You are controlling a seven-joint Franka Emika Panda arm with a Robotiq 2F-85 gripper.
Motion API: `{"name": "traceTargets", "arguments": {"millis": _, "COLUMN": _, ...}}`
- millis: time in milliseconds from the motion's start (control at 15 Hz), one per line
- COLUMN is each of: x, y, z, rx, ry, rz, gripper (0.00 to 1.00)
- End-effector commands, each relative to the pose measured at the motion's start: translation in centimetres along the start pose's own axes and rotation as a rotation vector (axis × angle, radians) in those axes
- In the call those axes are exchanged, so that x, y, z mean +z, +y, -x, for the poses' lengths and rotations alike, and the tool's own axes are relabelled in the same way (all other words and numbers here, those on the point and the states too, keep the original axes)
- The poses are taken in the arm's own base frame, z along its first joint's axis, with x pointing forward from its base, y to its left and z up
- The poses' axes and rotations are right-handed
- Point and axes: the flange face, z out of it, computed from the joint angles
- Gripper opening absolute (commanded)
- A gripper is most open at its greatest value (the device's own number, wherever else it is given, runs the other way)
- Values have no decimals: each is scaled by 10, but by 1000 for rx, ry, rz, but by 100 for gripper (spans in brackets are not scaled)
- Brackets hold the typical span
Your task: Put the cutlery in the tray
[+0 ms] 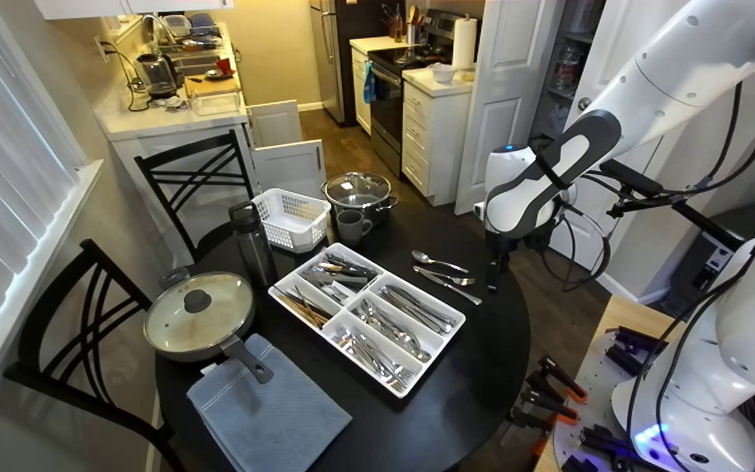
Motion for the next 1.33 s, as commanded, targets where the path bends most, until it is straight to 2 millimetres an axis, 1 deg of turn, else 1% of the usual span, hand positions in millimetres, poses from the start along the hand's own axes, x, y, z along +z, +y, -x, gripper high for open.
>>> {"name": "traceTargets", "arguments": {"millis": 0, "x": 24, "y": 7, "z": -16, "rx": 88, "ry": 70, "rz": 54, "gripper": 100}}
{"name": "traceTargets", "arguments": {"millis": 133, "x": 38, "y": 12, "z": -21, "rx": 134, "ry": 110, "rz": 76, "gripper": 100}}
{"name": "traceTargets", "arguments": {"millis": 333, "x": 66, "y": 20, "z": -25, "rx": 189, "ry": 135, "rz": 87, "gripper": 100}}
{"name": "traceTargets", "arguments": {"millis": 600, "x": 99, "y": 28, "z": -36, "rx": 204, "ry": 181, "rz": 74, "gripper": 100}}
{"name": "traceTargets", "arguments": {"millis": 933, "x": 120, "y": 39, "z": -54, "rx": 206, "ry": 267, "rz": 54, "gripper": 100}}
{"name": "traceTargets", "arguments": {"millis": 1200, "x": 135, "y": 51, "z": -64, "rx": 238, "ry": 273, "rz": 6, "gripper": 100}}
{"name": "traceTargets", "arguments": {"millis": 1267, "x": 137, "y": 55, "z": -65, "rx": 242, "ry": 275, "rz": -4, "gripper": 75}}
